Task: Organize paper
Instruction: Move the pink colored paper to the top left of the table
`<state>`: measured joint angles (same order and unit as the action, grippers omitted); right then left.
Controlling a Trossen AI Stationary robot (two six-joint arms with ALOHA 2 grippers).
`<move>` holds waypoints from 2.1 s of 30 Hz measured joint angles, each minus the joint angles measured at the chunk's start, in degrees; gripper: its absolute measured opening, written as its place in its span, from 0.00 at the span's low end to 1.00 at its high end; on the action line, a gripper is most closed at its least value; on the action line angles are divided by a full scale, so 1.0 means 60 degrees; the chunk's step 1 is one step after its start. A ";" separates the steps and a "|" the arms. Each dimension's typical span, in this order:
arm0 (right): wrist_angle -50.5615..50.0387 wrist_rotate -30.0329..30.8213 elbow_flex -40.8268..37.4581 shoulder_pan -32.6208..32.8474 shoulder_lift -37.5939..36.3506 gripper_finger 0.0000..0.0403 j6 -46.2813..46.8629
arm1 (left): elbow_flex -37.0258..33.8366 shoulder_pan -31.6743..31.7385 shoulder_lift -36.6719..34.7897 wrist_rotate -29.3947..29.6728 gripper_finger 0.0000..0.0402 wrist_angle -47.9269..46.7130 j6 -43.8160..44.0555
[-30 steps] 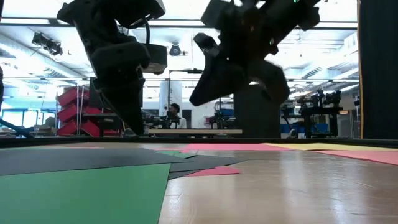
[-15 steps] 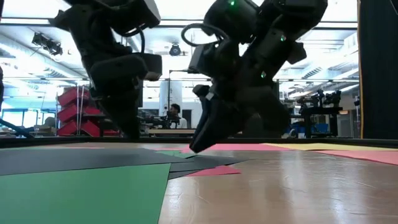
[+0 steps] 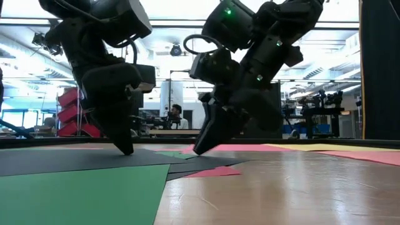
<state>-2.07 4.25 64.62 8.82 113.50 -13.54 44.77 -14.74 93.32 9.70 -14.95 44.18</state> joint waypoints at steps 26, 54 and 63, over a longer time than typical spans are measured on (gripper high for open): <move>-0.0960 0.0364 -0.0055 0.0066 -0.0629 0.00 -0.0027 | -0.0011 0.0000 0.0018 -0.0019 0.04 0.0012 0.0010; -0.0927 0.0273 0.0000 -0.0040 -0.0230 0.00 0.0720 | -0.0015 0.0000 0.0026 -0.0037 0.04 -0.0002 0.0168; -0.1053 0.0159 -0.0003 -0.0031 -0.0332 0.00 0.0780 | -0.0015 0.0000 0.0026 -0.0044 0.04 -0.0005 0.0153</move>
<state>-8.39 5.20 64.60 8.64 111.51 -8.86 44.69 -14.74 93.47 9.43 -14.98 45.10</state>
